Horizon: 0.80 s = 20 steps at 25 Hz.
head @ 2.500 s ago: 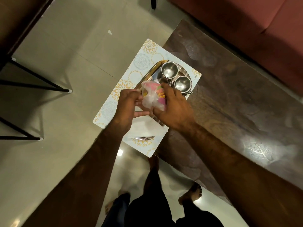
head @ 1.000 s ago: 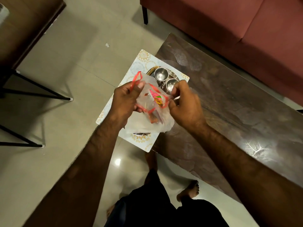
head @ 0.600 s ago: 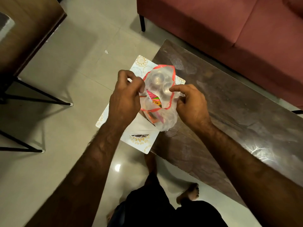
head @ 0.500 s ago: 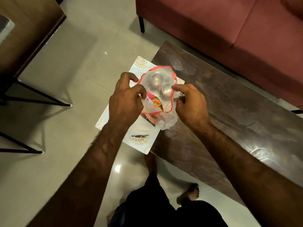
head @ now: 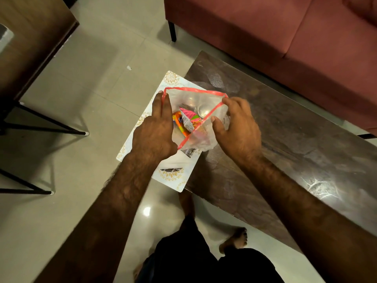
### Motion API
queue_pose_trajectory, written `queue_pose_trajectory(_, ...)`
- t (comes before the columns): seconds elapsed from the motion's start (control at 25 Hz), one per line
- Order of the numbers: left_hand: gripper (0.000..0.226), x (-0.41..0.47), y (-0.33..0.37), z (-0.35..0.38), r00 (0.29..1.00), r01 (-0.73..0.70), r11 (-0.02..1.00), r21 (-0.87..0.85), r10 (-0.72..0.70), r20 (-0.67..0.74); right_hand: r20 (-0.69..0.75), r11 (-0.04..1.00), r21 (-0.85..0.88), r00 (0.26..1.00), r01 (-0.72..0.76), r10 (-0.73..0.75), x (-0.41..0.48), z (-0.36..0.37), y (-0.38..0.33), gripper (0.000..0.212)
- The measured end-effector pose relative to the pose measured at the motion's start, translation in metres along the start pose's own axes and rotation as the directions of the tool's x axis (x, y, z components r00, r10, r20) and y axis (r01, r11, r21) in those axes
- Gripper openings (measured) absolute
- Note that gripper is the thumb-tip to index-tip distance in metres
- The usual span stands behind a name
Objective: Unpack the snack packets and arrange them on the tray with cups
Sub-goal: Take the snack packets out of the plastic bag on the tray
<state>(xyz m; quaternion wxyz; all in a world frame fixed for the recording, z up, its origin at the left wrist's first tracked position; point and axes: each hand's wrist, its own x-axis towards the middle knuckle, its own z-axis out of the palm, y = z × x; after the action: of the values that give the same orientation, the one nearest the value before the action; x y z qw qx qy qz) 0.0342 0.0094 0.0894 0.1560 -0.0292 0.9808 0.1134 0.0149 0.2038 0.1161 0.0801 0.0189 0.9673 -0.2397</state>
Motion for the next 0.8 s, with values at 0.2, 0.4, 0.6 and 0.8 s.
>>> queue_pose_trajectory(0.2, 0.131, -0.001, 0.012, 0.003, 0.999, -0.017, 0.995, -0.103, 0.013, -0.034, -0.114, 0.898, -0.112, 0.892, 0.426, -0.438, -0.002, -0.009, -0.027, 0.032)
queue_pose_trajectory(0.4, 0.117, -0.003, 0.012, 0.002, 0.999, 0.024, 0.988, -0.155, -0.03, -0.033, 0.485, 0.857, -0.309, 0.843, 0.413, -0.231, 0.018, 0.005, -0.047, 0.068)
queue_pose_trajectory(0.6, 0.117, -0.006, 0.012, -0.004, 0.998, 0.056, 0.983, -0.175, -0.059, -0.012, 0.529, 0.872, -0.39, 0.847, 0.296, -0.052, 0.027, 0.005, -0.039, 0.119)
queue_pose_trajectory(0.8, 0.112, -0.01, 0.015, -0.004, 1.0, -0.004, 0.971, -0.238, -0.003, -0.029, 0.601, 0.809, -0.393, 0.788, 0.436, -0.133, 0.033, 0.036, -0.05, 0.071)
